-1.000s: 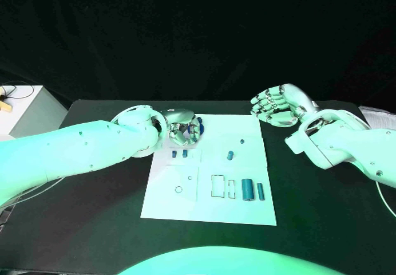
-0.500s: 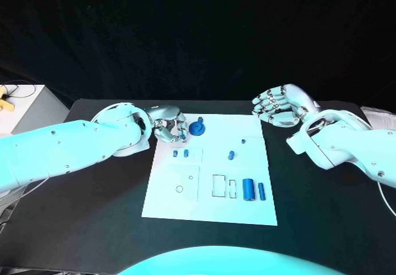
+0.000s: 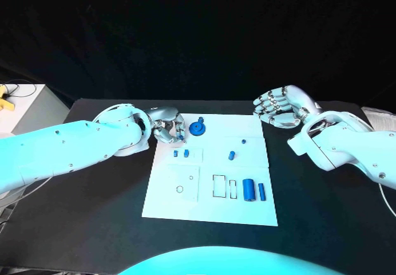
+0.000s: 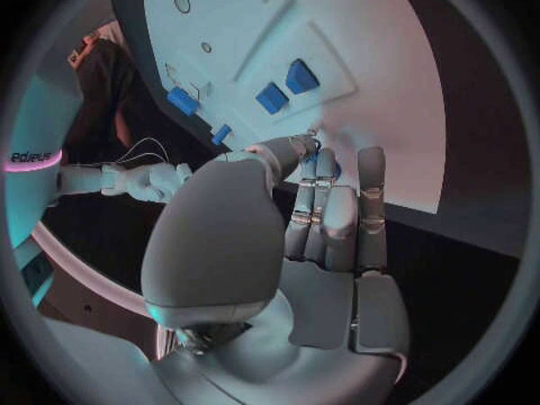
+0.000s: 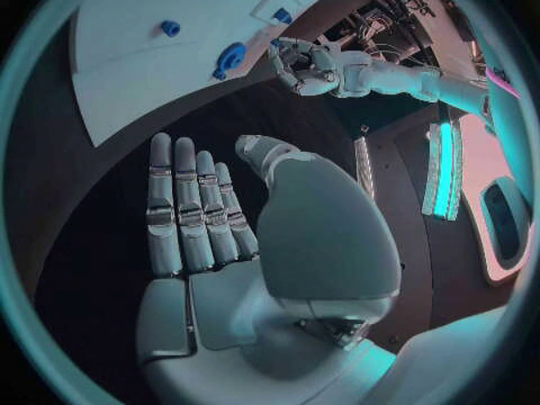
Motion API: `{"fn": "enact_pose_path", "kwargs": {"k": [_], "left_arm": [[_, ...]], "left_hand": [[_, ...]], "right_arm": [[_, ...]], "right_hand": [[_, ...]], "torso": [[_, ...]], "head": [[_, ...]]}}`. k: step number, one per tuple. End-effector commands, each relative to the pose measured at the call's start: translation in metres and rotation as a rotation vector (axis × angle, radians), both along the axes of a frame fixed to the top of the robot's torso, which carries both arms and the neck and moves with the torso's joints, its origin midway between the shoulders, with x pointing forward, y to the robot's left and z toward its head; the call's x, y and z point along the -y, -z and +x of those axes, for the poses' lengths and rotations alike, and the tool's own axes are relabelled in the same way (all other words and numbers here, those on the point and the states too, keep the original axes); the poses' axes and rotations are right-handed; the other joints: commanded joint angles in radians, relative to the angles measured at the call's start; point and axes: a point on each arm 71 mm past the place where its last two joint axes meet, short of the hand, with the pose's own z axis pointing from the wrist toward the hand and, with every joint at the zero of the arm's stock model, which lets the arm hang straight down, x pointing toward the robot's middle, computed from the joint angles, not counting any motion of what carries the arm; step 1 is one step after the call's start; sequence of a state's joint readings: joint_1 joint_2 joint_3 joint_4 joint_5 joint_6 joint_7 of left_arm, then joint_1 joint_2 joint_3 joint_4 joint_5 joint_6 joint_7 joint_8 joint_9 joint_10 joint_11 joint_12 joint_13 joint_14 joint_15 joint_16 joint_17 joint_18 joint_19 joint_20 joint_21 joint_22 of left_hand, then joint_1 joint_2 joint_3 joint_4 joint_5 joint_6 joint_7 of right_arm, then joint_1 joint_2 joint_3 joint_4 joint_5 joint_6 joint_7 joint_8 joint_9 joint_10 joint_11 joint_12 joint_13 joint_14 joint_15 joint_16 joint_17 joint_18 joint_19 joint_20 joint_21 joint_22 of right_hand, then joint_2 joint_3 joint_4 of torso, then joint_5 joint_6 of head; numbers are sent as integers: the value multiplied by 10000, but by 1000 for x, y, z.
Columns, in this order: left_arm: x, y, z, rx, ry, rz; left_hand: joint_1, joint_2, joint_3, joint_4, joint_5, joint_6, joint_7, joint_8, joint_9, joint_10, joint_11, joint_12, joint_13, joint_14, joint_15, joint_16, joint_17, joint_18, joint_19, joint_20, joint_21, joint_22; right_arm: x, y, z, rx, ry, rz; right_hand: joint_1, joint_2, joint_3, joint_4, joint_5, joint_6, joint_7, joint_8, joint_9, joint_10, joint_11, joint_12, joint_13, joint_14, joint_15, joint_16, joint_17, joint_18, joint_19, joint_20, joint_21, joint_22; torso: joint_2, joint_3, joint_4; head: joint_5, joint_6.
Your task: Assemble the parts on the task board
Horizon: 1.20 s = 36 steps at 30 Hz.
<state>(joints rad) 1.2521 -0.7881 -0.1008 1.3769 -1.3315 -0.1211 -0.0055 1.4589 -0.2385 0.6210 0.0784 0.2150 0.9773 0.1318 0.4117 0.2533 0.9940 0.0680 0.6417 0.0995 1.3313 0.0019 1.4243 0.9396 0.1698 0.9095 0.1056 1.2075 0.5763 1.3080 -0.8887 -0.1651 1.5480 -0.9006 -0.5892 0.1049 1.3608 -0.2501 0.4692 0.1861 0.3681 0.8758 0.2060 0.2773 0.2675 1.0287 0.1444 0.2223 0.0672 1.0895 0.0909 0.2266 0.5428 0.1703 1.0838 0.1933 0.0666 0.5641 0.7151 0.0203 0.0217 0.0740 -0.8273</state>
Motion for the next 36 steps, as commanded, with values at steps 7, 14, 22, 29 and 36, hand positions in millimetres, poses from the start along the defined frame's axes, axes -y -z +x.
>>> {"fn": "enact_pose_path", "kwargs": {"k": [7,14,22,29,36], "left_arm": [[5,5,1,-164,107,42],[7,9,0,-247,144,44],[8,10,-1,-286,177,48],[9,10,0,-272,149,67],[11,11,0,-303,179,108]], "left_hand": [[-40,68,31,-52,-35,64,16,-50,9,66,-10,-74,-5,41,-2,24,-7,159,64,-7,57,12],[-40,68,31,-52,-35,64,16,-50,9,66,-10,-74,-5,41,-2,24,-7,159,64,-7,57,12],[-43,70,34,-57,-34,71,16,-60,11,80,-11,-90,-6,41,-3,22,-15,160,64,-10,59,12],[-43,70,34,-57,-34,71,16,-60,11,80,-11,-90,-6,41,-3,22,-15,160,64,-10,59,12],[-40,71,38,-67,-35,79,14,-69,14,95,-13,-105,-7,45,-5,23,-12,160,65,-14,61,13]], "right_arm": [[-2,0,-1,2,-190,-14],[-2,0,-1,4,-185,-9],[-2,0,-1,8,-185,-6],[-2,0,-2,9,-190,-4],[-2,0,-2,4,-193,-5]], "right_hand": [[-27,91,-4,-73,28,0,74,-29,-12,1,82,-36,-8,31,41,-34,-13,113,-74,26,-43,-8],[-27,91,-4,-73,28,0,74,-29,-12,1,82,-36,-8,31,41,-34,-13,113,-74,26,-43,-8],[-26,94,-3,-79,31,4,74,-27,-14,-2,84,-38,-13,34,43,-52,-26,113,-75,29,-42,-44],[-26,94,-3,-79,31,4,74,-27,-14,-2,84,-38,-13,34,43,-52,-26,113,-75,29,-42,-44],[-26,94,-3,-79,31,4,74,-27,-14,-2,84,-38,-13,34,43,-52,-26,113,-75,29,-42,-44]], "torso": [[12,14,3],[7,17,12],[-5,9,11],[-3,12,6],[2,13,5]], "head": [[-19,-43],[-42,-76],[-38,-88],[-38,-86],[-47,-98]]}}
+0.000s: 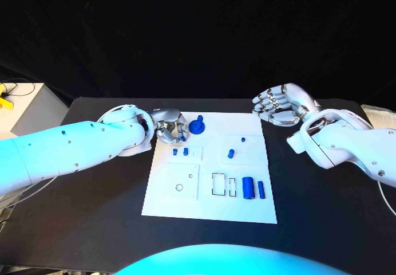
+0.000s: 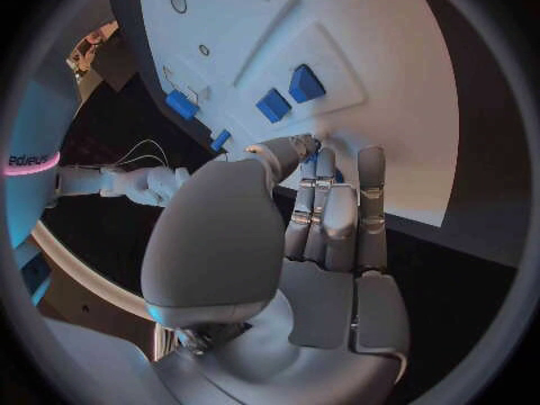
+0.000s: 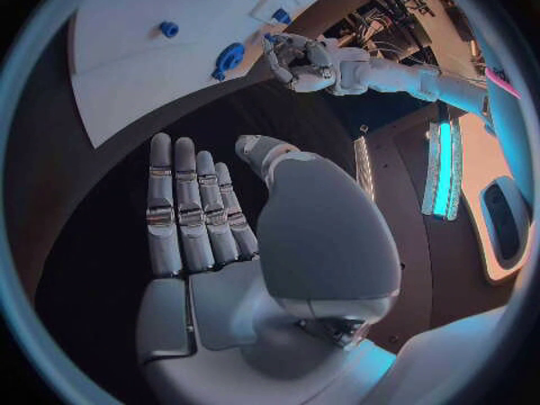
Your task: Assemble the parts on the task board
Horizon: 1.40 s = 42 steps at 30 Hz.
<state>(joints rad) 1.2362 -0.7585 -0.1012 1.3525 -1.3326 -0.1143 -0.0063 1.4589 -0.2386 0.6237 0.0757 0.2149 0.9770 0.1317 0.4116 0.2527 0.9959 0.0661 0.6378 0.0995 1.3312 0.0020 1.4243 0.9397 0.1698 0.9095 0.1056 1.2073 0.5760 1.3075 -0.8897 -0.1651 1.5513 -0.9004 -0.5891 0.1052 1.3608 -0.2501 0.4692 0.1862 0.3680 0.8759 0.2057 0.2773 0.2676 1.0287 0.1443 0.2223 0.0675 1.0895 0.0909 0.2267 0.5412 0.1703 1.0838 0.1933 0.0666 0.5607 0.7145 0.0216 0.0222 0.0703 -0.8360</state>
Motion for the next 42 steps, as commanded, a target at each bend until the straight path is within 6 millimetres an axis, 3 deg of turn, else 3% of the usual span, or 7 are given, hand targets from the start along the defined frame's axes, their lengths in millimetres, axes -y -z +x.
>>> {"fn": "enact_pose_path", "kwargs": {"k": [1,33,42], "left_arm": [[3,1,-1,-125,112,82],[2,5,-1,-266,107,412],[1,4,0,-150,14,416]], "left_hand": [[-36,73,14,-49,-37,91,13,-72,22,90,3,-73,-7,46,-8,22,-16,160,67,-15,64,17],[-44,52,-40,-169,-68,275,-42,-97,83,315,-87,-81,55,102,-72,55,64,162,71,-51,88,25],[-32,55,-56,-215,-65,299,-55,-109,99,348,-118,-10,107,120,-98,71,114,164,71,-75,97,29]], "right_arm": [[-2,0,-1,11,-171,-16],[-1,0,0,-11,-153,-32],[-1,0,0,-19,-156,-35]], "right_hand": [[-26,94,-3,-79,32,3,78,-27,-14,-2,84,-39,-16,34,43,-52,-10,113,-75,29,-42,-9],[-36,96,-6,-85,34,13,80,-23,-17,-7,87,-40,-23,40,49,-91,-36,113,-78,35,-40,-85],[-36,96,-6,-85,34,13,80,-23,-17,-7,87,-40,-23,40,49,-91,-36,113,-78,35,-40,-85]], "torso": [[7,3,-1],[-7,-18,15],[4,-7,2]], "head": [[-9,-11],[-14,-58],[-1,-72]]}}
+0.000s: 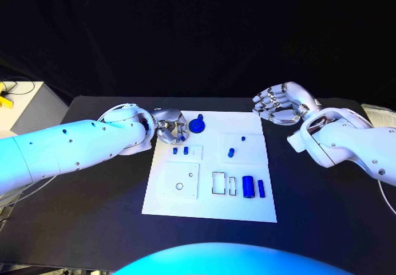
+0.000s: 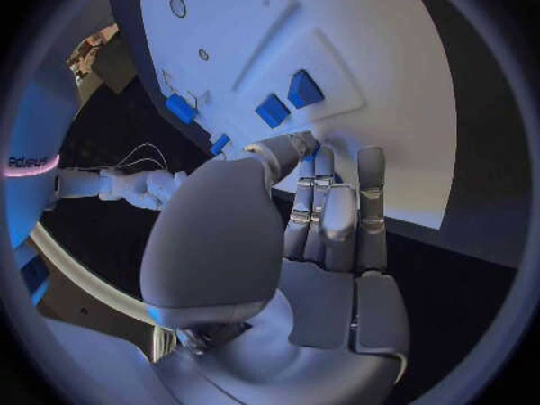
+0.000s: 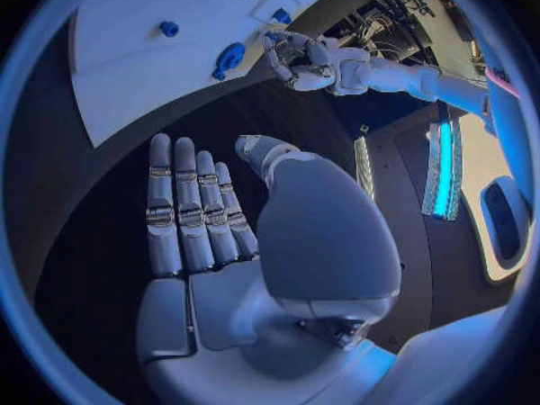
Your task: Assemble the parts on the task board
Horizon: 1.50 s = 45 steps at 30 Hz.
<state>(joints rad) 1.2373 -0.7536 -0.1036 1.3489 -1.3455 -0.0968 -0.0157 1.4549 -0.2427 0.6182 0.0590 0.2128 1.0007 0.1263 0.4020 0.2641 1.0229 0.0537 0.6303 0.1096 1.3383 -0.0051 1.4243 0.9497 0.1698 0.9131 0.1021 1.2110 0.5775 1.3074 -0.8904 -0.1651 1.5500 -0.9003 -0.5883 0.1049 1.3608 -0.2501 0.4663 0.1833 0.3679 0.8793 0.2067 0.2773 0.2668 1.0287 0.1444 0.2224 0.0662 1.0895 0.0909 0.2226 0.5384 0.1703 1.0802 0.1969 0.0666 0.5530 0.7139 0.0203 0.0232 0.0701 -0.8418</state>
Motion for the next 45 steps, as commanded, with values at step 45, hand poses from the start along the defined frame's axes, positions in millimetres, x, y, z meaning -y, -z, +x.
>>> {"fn": "enact_pose_path", "kwargs": {"k": [45], "left_arm": [[2,6,-1,-331,-52,396]], "left_hand": [[-23,110,-28,-85,-47,87,-12,-42,6,47,-4,182,100,58,-47,93,9,159,31,-73,71,19]], "right_arm": [[-1,1,0,-87,-195,-55]], "right_hand": [[-58,98,14,-52,37,-18,72,-23,-13,-18,91,-44,-14,43,56,-87,-33,112,-47,7,-41,-84]], "torso": [[5,11,1]], "head": [[-21,-55]]}}
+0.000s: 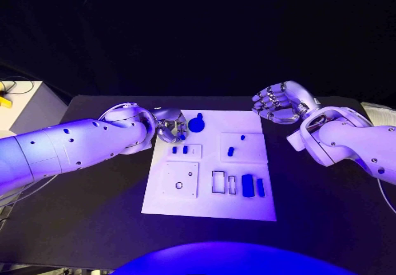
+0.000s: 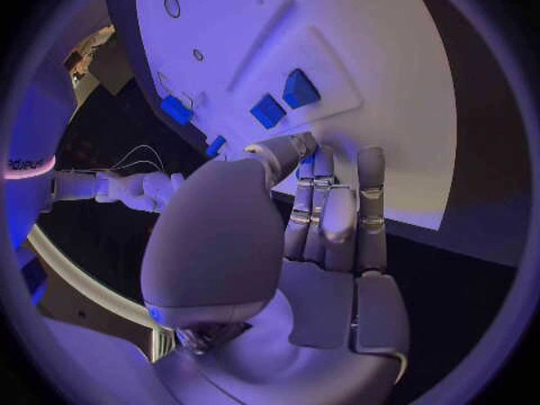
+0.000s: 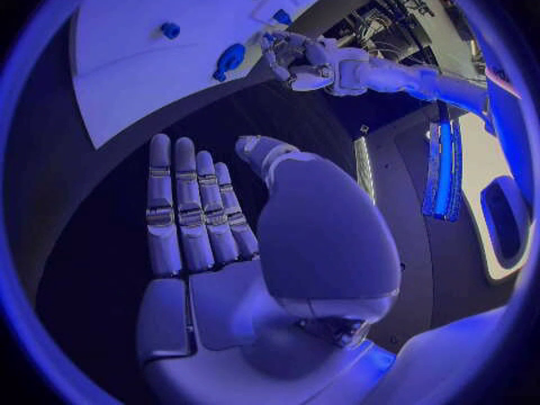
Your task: Assemble the parts on the task board
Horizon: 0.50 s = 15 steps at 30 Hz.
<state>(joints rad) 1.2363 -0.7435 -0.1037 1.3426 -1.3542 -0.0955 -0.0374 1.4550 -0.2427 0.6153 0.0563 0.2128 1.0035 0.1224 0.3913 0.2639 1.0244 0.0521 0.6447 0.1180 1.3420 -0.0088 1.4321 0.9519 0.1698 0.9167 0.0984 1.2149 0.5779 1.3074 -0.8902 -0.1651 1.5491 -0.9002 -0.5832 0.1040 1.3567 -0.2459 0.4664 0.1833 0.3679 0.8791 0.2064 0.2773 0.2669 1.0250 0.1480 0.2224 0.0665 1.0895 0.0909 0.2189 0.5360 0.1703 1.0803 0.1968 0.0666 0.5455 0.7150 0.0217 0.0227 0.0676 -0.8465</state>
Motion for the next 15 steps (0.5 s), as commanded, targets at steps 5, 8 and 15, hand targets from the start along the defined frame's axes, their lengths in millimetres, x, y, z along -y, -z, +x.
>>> {"fn": "enact_pose_path", "kwargs": {"k": [5,8,15], "left_arm": [[-1,4,-2,-283,34,194],[-1,3,-2,-251,28,153],[-1,3,-2,-212,15,78]], "left_hand": [[-26,111,24,-116,-41,-162,67,-134,-45,-46,31,126,105,-5,5,24,-18,153,-40,-42,29,17],[-30,108,39,-140,-40,-263,88,-236,-76,-72,38,172,150,-12,10,31,-22,152,-48,-40,35,20],[-46,89,67,-178,-39,-446,124,-439,-138,-123,49,245,230,-14,20,50,-8,151,-58,-31,48,28]], "right_arm": [[-1,1,0,-45,-173,-40],[-1,1,0,-46,-173,-41],[-1,1,0,-45,-176,-41]], "right_hand": [[-28,55,7,-50,37,-17,77,-24,-17,8,59,-49,-19,38,61,-74,-23,112,-55,14,-42,-52],[-28,55,7,-50,37,-17,77,-24,-17,8,59,-49,-19,38,61,-74,-23,112,-55,14,-42,-52],[-28,55,7,-50,37,-17,77,-24,-17,8,59,-49,-19,38,61,-74,-23,112,-55,14,-42,-52]], "torso": [[-6,-8,3],[-8,-7,-1],[-3,0,-1]], "head": [[17,-10],[22,-13],[21,-16]]}}
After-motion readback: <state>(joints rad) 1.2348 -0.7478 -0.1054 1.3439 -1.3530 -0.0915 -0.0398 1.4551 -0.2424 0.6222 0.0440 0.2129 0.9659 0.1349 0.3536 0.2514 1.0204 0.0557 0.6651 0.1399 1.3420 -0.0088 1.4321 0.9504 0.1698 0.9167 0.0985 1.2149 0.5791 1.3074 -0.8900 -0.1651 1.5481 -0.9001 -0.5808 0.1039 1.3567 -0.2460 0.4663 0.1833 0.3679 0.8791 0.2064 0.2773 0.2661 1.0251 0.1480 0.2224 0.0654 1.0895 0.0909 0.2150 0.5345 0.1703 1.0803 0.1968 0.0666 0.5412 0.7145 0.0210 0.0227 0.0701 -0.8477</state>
